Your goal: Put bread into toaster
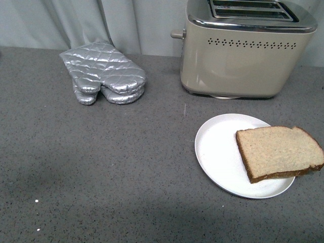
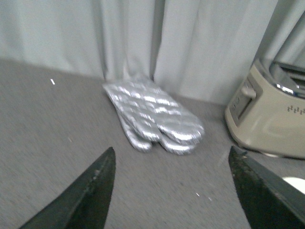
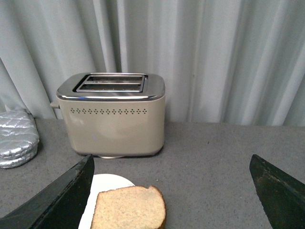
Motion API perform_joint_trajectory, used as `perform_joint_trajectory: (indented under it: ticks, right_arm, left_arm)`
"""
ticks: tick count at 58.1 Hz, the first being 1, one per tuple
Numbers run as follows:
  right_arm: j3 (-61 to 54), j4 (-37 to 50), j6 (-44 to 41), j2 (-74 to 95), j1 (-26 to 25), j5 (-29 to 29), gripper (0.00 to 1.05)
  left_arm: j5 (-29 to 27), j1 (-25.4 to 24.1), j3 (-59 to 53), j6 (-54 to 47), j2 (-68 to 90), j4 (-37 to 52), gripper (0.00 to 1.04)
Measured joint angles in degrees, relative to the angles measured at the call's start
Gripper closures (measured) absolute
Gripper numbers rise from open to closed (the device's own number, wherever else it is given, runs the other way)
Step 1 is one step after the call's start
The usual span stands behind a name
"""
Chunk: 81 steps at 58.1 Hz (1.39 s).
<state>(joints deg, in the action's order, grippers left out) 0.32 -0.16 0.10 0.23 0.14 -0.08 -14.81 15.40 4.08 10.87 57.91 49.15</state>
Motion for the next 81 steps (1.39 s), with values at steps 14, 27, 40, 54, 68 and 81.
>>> perform_joint_trajectory:
  ticks: [14, 27, 40, 54, 68, 81]
  right_arm:
    - [0.0, 0.0, 0.0, 0.0, 0.0, 0.1, 0.1]
    - [0.0, 0.0, 0.0, 0.0, 0.0, 0.1, 0.1]
    - [0.0, 0.0, 0.0, 0.0, 0.0, 0.2, 0.1]
    - [0.0, 0.0, 0.0, 0.0, 0.0, 0.2, 0.1]
    - [0.0, 0.0, 0.0, 0.0, 0.0, 0.2, 0.1]
    - [0.0, 0.0, 0.0, 0.0, 0.0, 0.2, 0.1]
  left_arm:
    - [6.4, -6.6, -3.0, -9.6, -16.9, -9.8, 0.89]
    - [14.1, -13.3, -3.0, -10.4, -27.8, -19.5, 1.01]
    - [14.7, -15.2, -3.1, -10.4, -34.8, -26.0, 1.01]
    - [14.7, -15.3, -3.1, -10.4, -40.5, -31.5, 1.01]
    - [14.7, -15.3, -3.1, -10.4, -45.0, -36.1, 1.01]
    - [14.6, -15.3, -3.0, -10.4, -50.1, -41.5, 1.01]
